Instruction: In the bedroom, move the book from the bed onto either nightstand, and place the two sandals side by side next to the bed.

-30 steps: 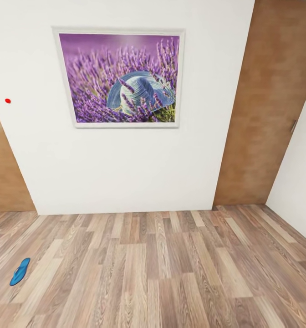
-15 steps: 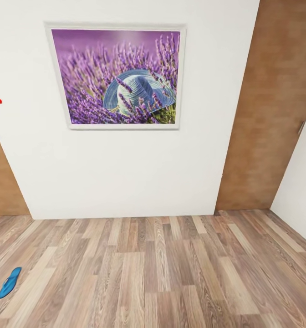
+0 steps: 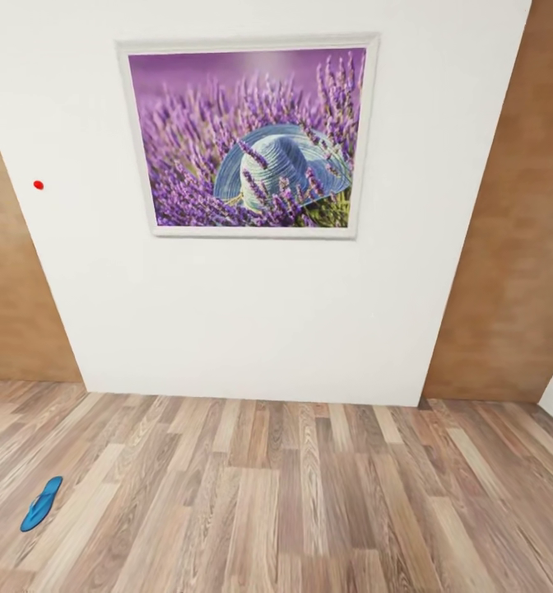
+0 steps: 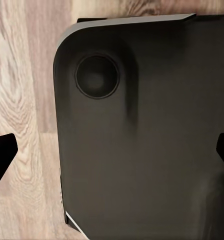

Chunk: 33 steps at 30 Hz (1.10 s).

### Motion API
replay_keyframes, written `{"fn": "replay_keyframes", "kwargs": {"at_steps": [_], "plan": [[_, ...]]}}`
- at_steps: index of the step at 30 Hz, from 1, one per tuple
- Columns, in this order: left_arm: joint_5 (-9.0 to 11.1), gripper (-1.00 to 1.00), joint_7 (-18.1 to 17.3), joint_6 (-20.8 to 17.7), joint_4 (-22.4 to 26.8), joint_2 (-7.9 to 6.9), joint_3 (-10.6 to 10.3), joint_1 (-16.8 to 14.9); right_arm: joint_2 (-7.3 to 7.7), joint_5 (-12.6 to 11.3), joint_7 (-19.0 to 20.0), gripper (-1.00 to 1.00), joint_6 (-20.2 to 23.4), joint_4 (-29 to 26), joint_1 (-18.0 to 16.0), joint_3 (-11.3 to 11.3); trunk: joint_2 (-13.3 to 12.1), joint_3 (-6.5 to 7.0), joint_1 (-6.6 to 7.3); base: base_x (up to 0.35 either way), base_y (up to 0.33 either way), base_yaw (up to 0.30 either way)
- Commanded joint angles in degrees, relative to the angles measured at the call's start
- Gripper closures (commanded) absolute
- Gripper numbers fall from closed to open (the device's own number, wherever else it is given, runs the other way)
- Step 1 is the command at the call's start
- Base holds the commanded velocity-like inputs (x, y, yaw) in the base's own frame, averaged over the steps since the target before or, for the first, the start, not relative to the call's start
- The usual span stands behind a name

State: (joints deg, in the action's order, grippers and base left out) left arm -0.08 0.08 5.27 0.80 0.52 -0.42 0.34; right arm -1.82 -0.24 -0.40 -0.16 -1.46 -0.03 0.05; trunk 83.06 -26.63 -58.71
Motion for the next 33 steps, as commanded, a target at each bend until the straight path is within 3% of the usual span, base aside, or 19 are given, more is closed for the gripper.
{"fn": "replay_keyframes", "kwargs": {"at_steps": [1,12,33], "plan": [[-0.01,-1.00,0.01,0.09,0.08,0.00,-0.05,0.02,-0.01,-0.03,-0.04,-1.00,-0.02,-0.03,-0.01,0.01,0.02,-0.04,-0.02,0.193,-0.065,0.267],[-0.01,-1.00,0.01,0.09,0.08,0.00,-0.02,0.01,-0.02,-0.03,-0.04,-1.00,-0.02,-0.03,0.00,0.09,0.02,0.00,-0.02,0.144,-0.079,0.279],[-0.01,-1.00,0.02,0.09,0.08,0.00,-0.02,0.01,-0.10,-0.03,-0.04,-1.00,-0.02,-0.03,-0.04,0.10,0.02,0.00,-0.02,0.020,-0.013,0.292]]}}
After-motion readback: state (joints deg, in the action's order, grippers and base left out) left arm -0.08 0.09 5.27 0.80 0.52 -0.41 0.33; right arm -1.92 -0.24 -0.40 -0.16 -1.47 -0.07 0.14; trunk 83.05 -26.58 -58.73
